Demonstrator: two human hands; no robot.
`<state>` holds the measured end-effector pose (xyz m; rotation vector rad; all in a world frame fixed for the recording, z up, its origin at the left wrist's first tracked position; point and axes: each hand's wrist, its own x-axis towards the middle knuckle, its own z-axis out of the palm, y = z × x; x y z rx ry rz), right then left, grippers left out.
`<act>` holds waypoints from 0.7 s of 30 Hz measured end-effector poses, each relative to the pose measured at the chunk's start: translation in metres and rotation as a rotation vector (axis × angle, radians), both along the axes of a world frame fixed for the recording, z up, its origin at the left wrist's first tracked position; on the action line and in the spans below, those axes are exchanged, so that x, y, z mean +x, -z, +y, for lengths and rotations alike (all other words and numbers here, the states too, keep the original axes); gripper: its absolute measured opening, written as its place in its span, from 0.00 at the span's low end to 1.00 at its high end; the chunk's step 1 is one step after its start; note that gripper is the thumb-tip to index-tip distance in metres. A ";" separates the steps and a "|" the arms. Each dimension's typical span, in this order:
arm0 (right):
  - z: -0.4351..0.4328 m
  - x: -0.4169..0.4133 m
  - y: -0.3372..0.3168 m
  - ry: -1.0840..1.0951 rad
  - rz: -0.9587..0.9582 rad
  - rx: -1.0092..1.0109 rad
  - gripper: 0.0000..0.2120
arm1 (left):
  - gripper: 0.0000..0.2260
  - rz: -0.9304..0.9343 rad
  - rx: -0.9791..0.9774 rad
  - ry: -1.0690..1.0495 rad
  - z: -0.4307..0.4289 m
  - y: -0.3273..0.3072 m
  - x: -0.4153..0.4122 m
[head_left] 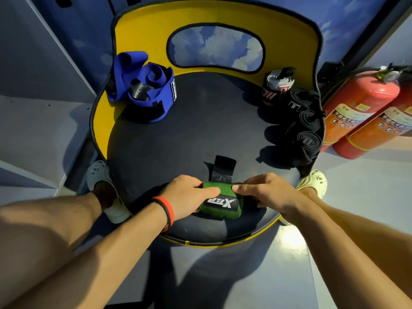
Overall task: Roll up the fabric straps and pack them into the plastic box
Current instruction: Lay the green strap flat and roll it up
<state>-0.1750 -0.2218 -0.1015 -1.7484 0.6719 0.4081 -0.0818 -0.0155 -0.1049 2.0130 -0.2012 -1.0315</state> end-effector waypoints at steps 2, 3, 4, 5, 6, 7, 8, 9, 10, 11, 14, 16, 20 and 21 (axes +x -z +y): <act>0.004 0.001 0.000 0.026 -0.076 -0.063 0.09 | 0.25 -0.059 0.030 -0.014 -0.001 -0.002 0.000; 0.006 0.001 0.003 0.026 -0.133 -0.145 0.09 | 0.22 -0.092 0.045 -0.010 -0.003 -0.003 0.000; 0.009 0.001 0.004 0.018 -0.196 -0.249 0.09 | 0.21 -0.128 0.055 -0.006 -0.004 -0.003 0.001; 0.011 0.000 0.004 -0.005 -0.271 -0.366 0.08 | 0.22 -0.159 0.067 0.001 -0.006 -0.006 0.001; 0.013 -0.001 0.002 -0.044 -0.351 -0.473 0.06 | 0.24 -0.188 0.089 0.006 -0.007 -0.008 0.001; 0.015 -0.003 0.000 -0.097 -0.415 -0.554 0.05 | 0.25 -0.207 0.107 0.004 -0.009 -0.009 0.001; 0.016 -0.006 -0.004 -0.153 -0.447 -0.595 0.04 | 0.27 -0.220 0.115 -0.006 -0.010 -0.010 0.002; 0.017 -0.010 -0.006 -0.207 -0.440 -0.605 0.08 | 0.28 -0.226 0.123 -0.021 -0.012 -0.011 0.003; 0.017 -0.014 -0.007 -0.258 -0.411 -0.592 0.14 | 0.28 -0.236 0.135 -0.029 -0.013 -0.011 0.005; 0.017 -0.018 -0.006 -0.298 -0.388 -0.573 0.20 | 0.29 -0.243 0.156 -0.028 -0.014 -0.011 0.007; 0.016 -0.020 0.004 -0.321 -0.391 -0.579 0.31 | 0.28 -0.317 0.195 -0.013 -0.018 -0.007 0.009; 0.012 -0.016 0.006 -0.311 -0.380 -0.583 0.31 | 0.24 -0.412 0.143 -0.062 -0.019 -0.002 0.007; 0.001 -0.008 -0.001 -0.315 -0.278 -0.582 0.30 | 0.14 -0.395 -0.153 -0.053 -0.013 -0.007 0.007; 0.000 -0.007 0.000 -0.317 -0.262 -0.567 0.29 | 0.17 -0.375 -0.166 0.000 -0.009 -0.008 0.009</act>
